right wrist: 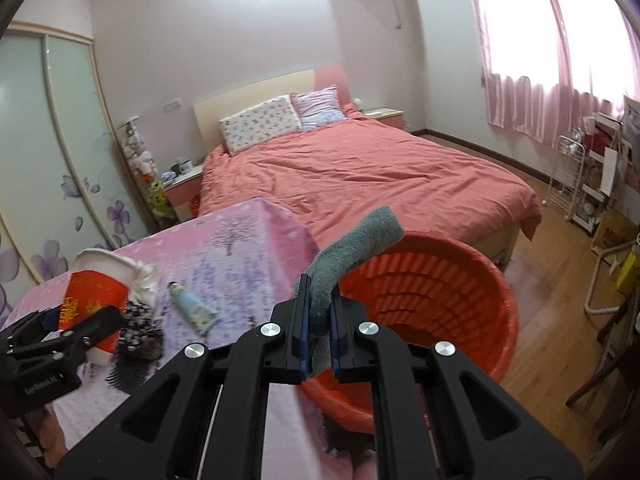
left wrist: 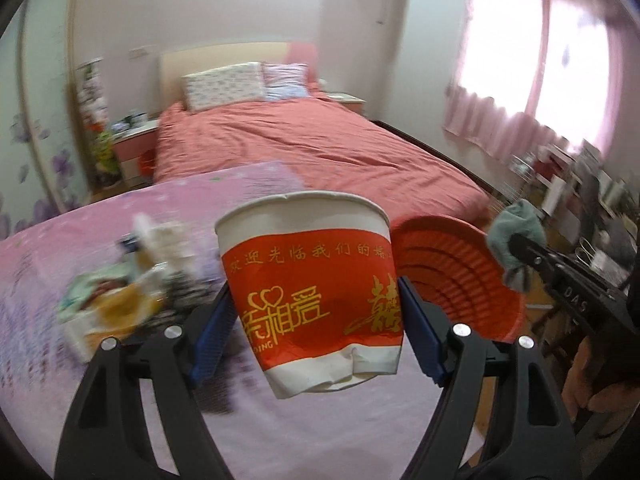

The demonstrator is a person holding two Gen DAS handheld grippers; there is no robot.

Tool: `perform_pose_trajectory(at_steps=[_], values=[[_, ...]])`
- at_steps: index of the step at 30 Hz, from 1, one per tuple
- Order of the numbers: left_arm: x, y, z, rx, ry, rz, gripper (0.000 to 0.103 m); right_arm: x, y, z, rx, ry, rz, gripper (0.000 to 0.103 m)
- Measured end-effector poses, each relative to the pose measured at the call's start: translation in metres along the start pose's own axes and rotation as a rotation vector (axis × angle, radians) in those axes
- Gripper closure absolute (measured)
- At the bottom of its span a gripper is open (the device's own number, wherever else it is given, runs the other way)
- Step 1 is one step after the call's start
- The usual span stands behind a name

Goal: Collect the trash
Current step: 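Carry the grey towel to the orange basket and release it with the right gripper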

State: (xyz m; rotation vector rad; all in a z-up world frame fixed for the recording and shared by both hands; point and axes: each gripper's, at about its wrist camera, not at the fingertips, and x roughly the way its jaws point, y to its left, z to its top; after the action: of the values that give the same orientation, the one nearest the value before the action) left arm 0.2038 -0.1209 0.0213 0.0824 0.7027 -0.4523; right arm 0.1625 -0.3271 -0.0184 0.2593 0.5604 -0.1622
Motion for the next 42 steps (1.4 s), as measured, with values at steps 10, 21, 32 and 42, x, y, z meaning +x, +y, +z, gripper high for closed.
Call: perform_pose_trajectory(at_steps=[10, 21, 32, 42], values=[[0.063, -0.079, 0.017, 0.126, 0.042, -0.104, 0.027, 0.016, -0.047, 0.004, 0.067, 0.017, -0.003, 0.095], [0.126, -0.098, 0.016, 0.161, 0.134, -0.098, 0.021, 0.047, -0.081, -0.003, 0.139, 0.06, 0.01, 0.07], [0.101, -0.04, -0.002, 0.09, 0.133, 0.002, 0.02, 0.03, -0.069, -0.001, 0.128, 0.052, -0.025, 0.058], [0.035, 0.061, -0.039, -0.01, 0.094, 0.18, 0.02, 0.02, 0.001, -0.015, -0.011, 0.073, 0.017, 0.057]])
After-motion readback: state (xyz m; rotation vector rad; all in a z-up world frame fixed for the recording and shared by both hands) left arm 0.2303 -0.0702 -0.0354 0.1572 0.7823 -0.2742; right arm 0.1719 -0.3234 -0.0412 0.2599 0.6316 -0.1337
